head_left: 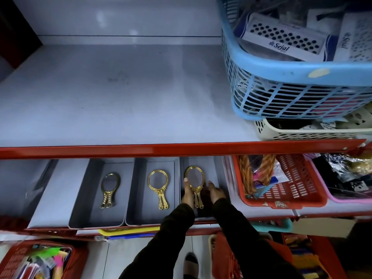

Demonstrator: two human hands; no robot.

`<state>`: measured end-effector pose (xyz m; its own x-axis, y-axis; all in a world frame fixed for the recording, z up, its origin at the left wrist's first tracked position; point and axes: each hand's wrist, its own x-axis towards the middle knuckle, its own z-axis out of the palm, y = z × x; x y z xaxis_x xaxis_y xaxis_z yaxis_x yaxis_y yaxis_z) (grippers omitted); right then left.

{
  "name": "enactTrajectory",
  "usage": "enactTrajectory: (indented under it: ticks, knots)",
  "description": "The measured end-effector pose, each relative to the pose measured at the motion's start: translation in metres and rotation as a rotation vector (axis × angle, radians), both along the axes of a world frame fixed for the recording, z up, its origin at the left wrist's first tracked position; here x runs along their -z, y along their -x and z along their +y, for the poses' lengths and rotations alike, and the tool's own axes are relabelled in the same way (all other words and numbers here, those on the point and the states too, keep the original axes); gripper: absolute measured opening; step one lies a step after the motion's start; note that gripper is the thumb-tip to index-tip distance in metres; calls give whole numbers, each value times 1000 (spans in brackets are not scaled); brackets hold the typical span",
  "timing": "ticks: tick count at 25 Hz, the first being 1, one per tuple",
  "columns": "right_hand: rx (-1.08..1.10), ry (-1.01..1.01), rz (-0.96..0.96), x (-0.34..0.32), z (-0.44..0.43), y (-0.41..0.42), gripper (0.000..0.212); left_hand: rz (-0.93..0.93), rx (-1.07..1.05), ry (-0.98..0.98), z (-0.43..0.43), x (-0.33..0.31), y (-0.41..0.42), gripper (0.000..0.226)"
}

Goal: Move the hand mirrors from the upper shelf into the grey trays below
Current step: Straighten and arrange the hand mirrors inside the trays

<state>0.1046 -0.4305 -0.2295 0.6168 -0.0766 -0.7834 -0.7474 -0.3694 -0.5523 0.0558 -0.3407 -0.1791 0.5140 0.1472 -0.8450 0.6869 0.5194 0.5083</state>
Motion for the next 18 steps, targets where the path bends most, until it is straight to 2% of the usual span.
enactTrajectory:
  ticks: [5, 10, 14, 18]
  knots:
    - [6, -19, 24, -3, 0, -3, 58, -21, 4, -4, 1, 10, -3, 92]
    - [40, -52, 27, -3, -1, -4, 54, -68, 31, -43, 3, 8, -2, 80]
    - [74, -83, 30, -4, -3, -4, 51, -26, 55, -106, 3, 5, -2, 84]
    - [50, -79, 12, -4, -3, -3, 44, 3, 46, -52, 2, -2, 0, 82]
